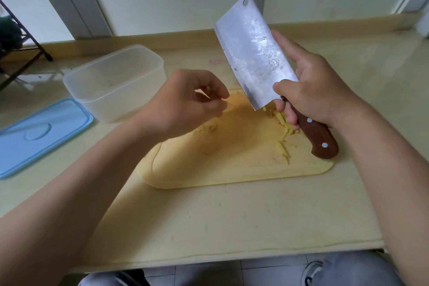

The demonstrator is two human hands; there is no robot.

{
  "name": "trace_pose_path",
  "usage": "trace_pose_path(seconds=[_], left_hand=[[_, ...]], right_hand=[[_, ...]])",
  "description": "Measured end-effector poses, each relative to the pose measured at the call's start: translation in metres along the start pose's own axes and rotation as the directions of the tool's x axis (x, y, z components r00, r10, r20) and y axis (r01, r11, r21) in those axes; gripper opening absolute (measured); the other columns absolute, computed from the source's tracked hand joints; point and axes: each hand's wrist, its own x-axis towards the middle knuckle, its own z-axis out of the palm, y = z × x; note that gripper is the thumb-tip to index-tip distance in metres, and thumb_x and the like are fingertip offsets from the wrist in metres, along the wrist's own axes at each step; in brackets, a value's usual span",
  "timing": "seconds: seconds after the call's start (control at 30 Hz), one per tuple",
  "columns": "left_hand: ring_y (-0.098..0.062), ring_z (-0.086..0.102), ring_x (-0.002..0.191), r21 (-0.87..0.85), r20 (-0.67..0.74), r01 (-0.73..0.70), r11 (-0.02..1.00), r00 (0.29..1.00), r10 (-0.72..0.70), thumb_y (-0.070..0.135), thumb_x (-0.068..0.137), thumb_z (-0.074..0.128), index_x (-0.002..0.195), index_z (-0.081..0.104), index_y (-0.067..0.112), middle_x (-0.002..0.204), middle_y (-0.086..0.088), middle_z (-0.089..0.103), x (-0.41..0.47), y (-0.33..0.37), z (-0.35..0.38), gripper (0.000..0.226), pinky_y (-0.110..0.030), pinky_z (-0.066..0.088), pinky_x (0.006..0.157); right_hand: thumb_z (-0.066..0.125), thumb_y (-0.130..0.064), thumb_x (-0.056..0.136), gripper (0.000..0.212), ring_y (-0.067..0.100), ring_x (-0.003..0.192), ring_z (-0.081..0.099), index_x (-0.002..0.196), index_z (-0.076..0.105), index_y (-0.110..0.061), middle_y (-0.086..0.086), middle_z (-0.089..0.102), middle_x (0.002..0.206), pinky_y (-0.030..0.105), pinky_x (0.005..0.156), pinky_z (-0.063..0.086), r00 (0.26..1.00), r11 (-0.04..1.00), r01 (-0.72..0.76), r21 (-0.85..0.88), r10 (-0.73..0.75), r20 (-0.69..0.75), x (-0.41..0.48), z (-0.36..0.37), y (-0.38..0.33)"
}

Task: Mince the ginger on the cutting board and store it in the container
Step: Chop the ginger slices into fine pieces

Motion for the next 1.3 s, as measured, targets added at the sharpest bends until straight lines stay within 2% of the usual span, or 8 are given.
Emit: trace_pose_path(seconds=[0.13, 0.27, 0.47, 0.6, 0.73, 0.9, 1.17, 1.3], left_hand=[[-0.019, 0.07, 0.065, -0.016, 0.077, 0.108, 0.994, 0.991, -0.107, 0.017, 0.088, 0.074, 0.086, 0.073, 0.016, 0.071, 0.003, 0.074, -0.012, 0.01, 0.023, 0.003, -0.031, 0.055, 0.059], [-0.006, 0.063, 0.064, 0.297, 0.036, -0.118, 0.948, 0.993, 0.113, 0.02, 0.088, 0.072, 0.091, 0.077, 0.019, 0.068, 0.01, 0.069, -0.011, -0.002, 0.011, 0.006, -0.026, 0.053, 0.066], [0.005, 0.049, 0.062, 0.351, 0.266, -0.43, 0.832, 0.898, 0.352, 0.024, 0.081, 0.066, 0.09, 0.08, 0.02, 0.079, 0.005, 0.062, -0.017, -0.021, 0.013, 0.017, -0.012, 0.043, 0.064], [-0.011, 0.05, 0.065, 0.345, 0.306, -0.539, 0.768, 0.839, 0.45, 0.021, 0.087, 0.065, 0.087, 0.079, 0.018, 0.082, 0.001, 0.056, -0.019, -0.028, 0.019, 0.014, -0.028, 0.048, 0.061], [-0.024, 0.049, 0.067, 0.37, 0.354, -0.647, 0.667, 0.762, 0.543, 0.025, 0.097, 0.056, 0.088, 0.077, 0.009, 0.081, -0.004, 0.053, -0.019, -0.035, 0.017, 0.027, -0.037, 0.045, 0.065], [-0.031, 0.049, 0.064, 0.38, 0.346, -0.678, 0.629, 0.735, 0.583, 0.027, 0.099, 0.051, 0.1, 0.074, 0.004, 0.081, -0.01, 0.054, -0.027, -0.046, 0.019, 0.034, -0.041, 0.045, 0.063], [-0.032, 0.047, 0.065, 0.425, 0.329, -0.683, 0.595, 0.728, 0.601, 0.035, 0.099, 0.043, 0.093, 0.072, 0.008, 0.077, -0.007, 0.051, -0.028, -0.054, 0.023, 0.04, -0.043, 0.045, 0.063], [-0.03, 0.047, 0.067, 0.421, 0.326, -0.668, 0.613, 0.742, 0.585, 0.037, 0.098, 0.039, 0.093, 0.071, 0.011, 0.076, -0.004, 0.05, -0.028, -0.055, 0.023, 0.041, -0.042, 0.046, 0.062]], right_hand=[[0.044, 0.003, 0.09, 0.093, 0.03, 0.043, 0.058, 0.156, 0.023, -0.06, 0.005, 0.062, 0.055, 0.04, 0.042, 0.049, 1.0, 1.0, 0.003, -0.016, -0.003, -0.011, -0.002, -0.002, -0.001], [0.043, 0.002, 0.091, 0.093, 0.032, 0.046, 0.06, 0.156, 0.023, -0.061, 0.002, 0.061, 0.054, 0.036, 0.039, 0.05, 1.0, 0.999, -0.01, -0.032, 0.01, -0.001, -0.004, -0.002, -0.001], [0.044, 0.002, 0.091, 0.093, 0.028, 0.045, 0.059, 0.155, 0.022, -0.063, 0.002, 0.061, 0.054, 0.035, 0.04, 0.05, 0.999, 0.997, -0.031, -0.069, 0.034, 0.042, -0.007, 0.0, -0.004], [0.044, 0.001, 0.091, 0.093, 0.027, 0.043, 0.058, 0.155, 0.021, -0.063, 0.001, 0.061, 0.055, 0.031, 0.039, 0.047, 0.997, 0.994, -0.057, -0.096, 0.063, 0.054, -0.01, 0.001, -0.006], [0.044, 0.0, 0.091, 0.093, 0.044, 0.055, 0.062, 0.153, 0.023, -0.066, 0.006, 0.065, 0.058, 0.032, 0.04, 0.049, 0.992, 0.988, -0.112, -0.104, 0.117, 0.043, -0.017, 0.005, -0.015], [0.043, -0.002, 0.09, 0.094, 0.02, 0.038, 0.056, 0.15, 0.021, -0.071, -0.004, 0.063, 0.051, 0.027, 0.038, 0.047, 0.985, 0.971, -0.162, -0.176, 0.169, 0.028, -0.038, 0.014, -0.03], [0.045, -0.003, 0.093, 0.094, 0.02, 0.036, 0.055, 0.143, 0.02, -0.078, -0.009, 0.065, 0.055, 0.031, 0.041, 0.051, 0.972, 0.941, -0.223, -0.256, 0.235, 0.017, -0.053, 0.031, -0.04], [0.044, -0.004, 0.092, 0.096, 0.021, 0.037, 0.057, 0.139, 0.013, -0.082, 0.004, 0.065, 0.057, 0.033, 0.042, 0.053, 0.964, 0.918, -0.238, -0.317, 0.264, 0.043, -0.055, 0.037, -0.046]])
